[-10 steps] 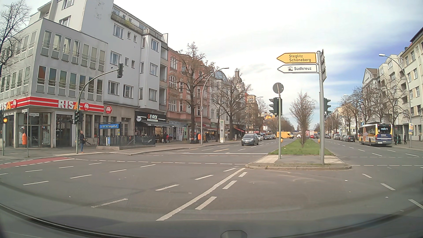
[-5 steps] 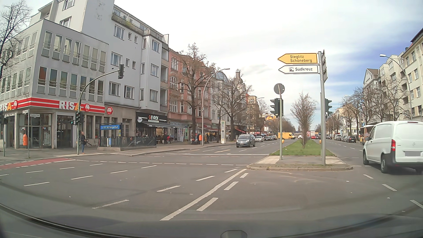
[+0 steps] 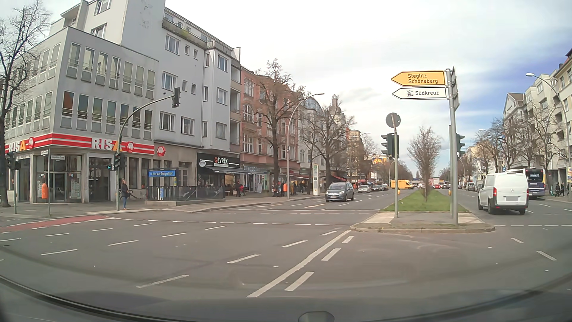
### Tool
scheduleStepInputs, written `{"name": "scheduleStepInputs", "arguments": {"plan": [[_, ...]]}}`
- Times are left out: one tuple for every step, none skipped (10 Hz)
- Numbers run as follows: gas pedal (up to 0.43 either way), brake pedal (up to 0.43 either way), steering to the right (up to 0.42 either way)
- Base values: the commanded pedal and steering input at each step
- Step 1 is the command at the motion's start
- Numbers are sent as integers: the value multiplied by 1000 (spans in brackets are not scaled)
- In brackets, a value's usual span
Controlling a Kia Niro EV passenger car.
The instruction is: Follow the waypoints while adhering to traffic rules and regulations
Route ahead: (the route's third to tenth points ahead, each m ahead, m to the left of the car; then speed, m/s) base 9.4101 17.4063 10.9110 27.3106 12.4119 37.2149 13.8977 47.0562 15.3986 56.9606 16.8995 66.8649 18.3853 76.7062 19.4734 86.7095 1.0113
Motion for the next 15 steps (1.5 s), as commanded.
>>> {"name": "scheduleStepInputs", "arguments": {"plan": [[370, 0, -833], [390, 0, -831], [390, 0, -819], [398, 0, -811], [398, 0, -804], [409, 0, -798], [421, 0, -791], [421, 0, -785], [421, 0, -774], [421, 0, -758], [421, 0, -738], [421, 0, -712], [409, 0, -692], [409, 0, -660], [409, 0, -621]]}}
